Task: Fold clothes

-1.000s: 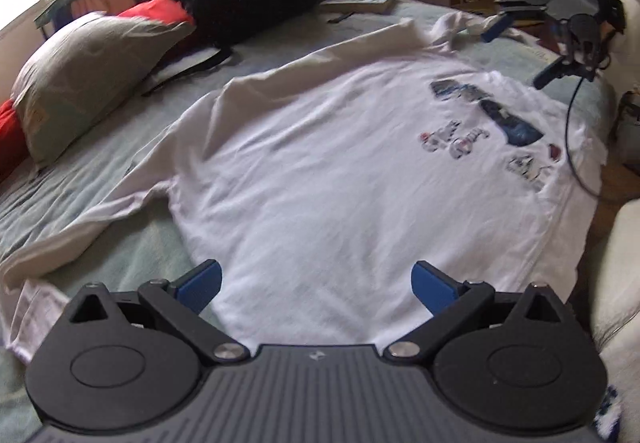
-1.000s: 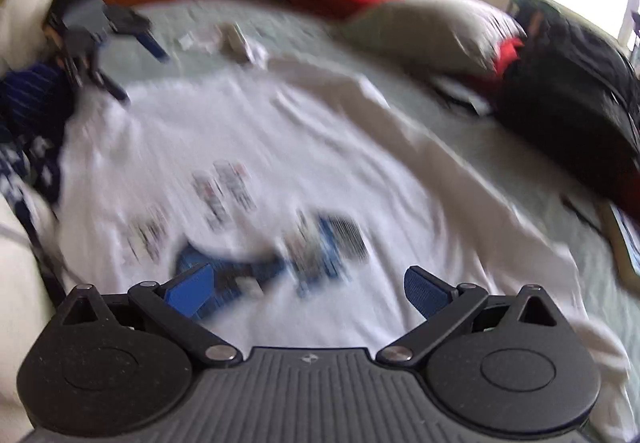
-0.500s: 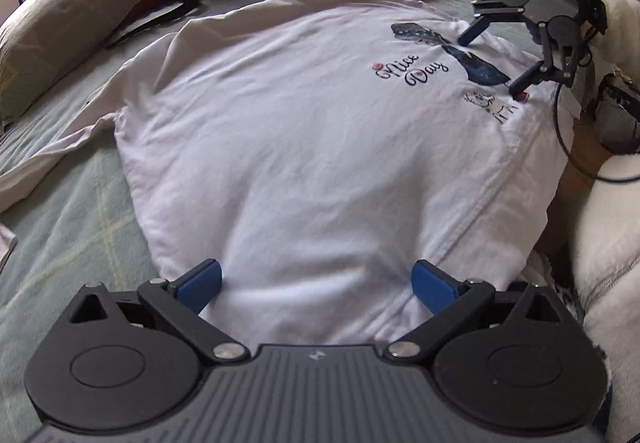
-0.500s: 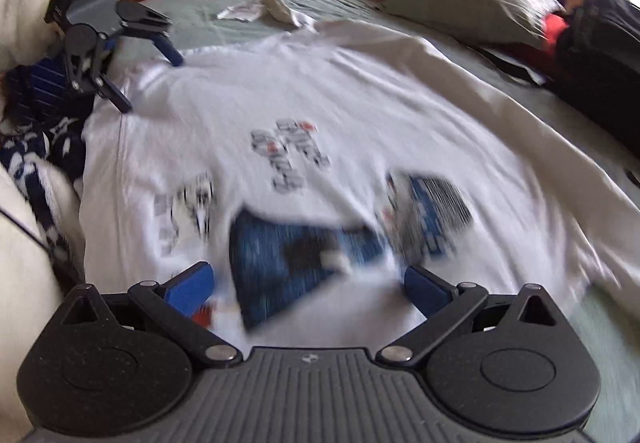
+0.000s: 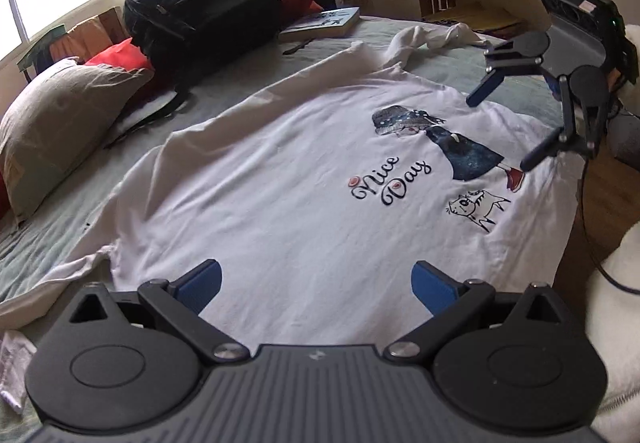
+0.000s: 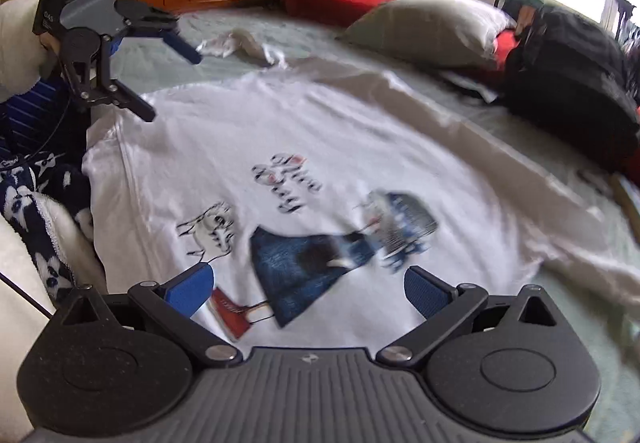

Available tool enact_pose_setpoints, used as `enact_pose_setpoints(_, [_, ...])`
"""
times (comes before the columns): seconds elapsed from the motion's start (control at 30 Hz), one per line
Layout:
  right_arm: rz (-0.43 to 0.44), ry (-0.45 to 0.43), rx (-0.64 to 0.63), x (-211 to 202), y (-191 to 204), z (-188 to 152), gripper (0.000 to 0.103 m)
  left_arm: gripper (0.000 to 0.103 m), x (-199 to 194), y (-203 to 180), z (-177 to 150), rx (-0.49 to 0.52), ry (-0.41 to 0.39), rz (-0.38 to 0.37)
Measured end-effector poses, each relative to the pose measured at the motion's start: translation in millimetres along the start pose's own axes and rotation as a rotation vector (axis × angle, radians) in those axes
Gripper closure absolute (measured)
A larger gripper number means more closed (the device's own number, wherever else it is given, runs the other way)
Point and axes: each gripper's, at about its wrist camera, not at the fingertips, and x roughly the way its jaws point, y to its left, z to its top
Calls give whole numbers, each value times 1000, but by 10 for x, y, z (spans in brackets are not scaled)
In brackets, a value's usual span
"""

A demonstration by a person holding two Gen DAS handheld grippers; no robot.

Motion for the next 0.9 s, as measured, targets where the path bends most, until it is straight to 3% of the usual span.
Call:
enact_pose_setpoints(0.2, [-28, 16, 128, -182, -28, -509, 0, 1, 26, 104, -566, -219, 63, -4])
enact_pose_setpoints(0.33, [-81, 91, 103, -338, 20, -591, 0, 1, -150, 183, -570, -253, 138, 50])
enact_pose_setpoints(0.4, [-94, 76, 111, -381, -35, -461, 0, 1, -219, 195, -445, -217, 122, 80])
enact_pose_setpoints(0.47, [-105, -2, 124, -433, -146, -235, 0, 1, -245, 262, -238, -210, 85, 93])
enact_pose_setpoints(0.57, [-90, -123, 157, -380, -363, 234, 0, 1, -136, 431, 100, -235, 21, 106])
enact_pose_setpoints(0.63, [-70, -156, 157, -216, -504, 559, 0, 1, 1, 583, 311, -269, -14, 108])
enact_pose_setpoints(0.77, [-30, -127, 118, 333, -683, 1031, 0, 1, 433, 916, 556, -342, -44, 89])
enact_pose_setpoints(0.9, [37, -50, 148, 895, -820, 1174, 0, 2, 872, 1226, 580, -434, -29, 76])
